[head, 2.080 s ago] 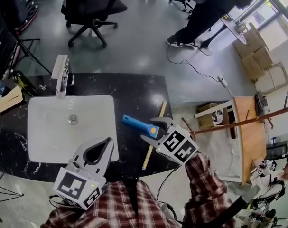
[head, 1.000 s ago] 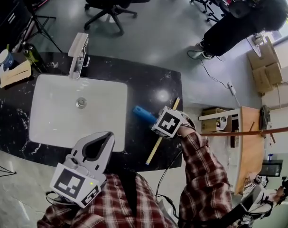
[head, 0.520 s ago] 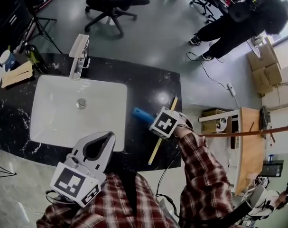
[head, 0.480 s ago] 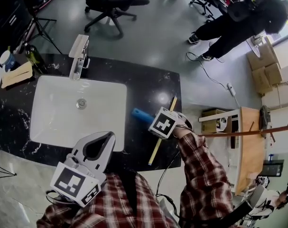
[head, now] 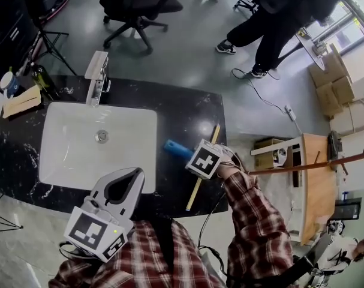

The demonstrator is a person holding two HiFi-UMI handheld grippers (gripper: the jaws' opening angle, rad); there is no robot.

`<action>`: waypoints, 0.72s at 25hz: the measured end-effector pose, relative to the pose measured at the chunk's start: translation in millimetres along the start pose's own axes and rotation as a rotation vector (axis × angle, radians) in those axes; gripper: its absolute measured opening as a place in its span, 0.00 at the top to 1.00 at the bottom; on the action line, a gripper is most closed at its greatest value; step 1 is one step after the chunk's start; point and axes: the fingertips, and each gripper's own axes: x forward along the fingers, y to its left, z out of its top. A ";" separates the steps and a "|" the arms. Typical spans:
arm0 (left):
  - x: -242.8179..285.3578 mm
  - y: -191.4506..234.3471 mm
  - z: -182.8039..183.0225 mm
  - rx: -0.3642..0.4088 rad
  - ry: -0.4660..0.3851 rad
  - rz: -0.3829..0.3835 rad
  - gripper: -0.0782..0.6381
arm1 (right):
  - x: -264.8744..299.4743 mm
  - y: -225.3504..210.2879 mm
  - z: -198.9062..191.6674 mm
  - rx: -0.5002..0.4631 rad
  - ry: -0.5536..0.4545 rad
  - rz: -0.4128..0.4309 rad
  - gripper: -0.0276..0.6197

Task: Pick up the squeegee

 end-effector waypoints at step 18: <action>-2.5 -7.5 10.0 0.037 -0.015 -0.004 0.88 | -122.7 -10.4 64.6 0.188 -0.592 -0.057 0.74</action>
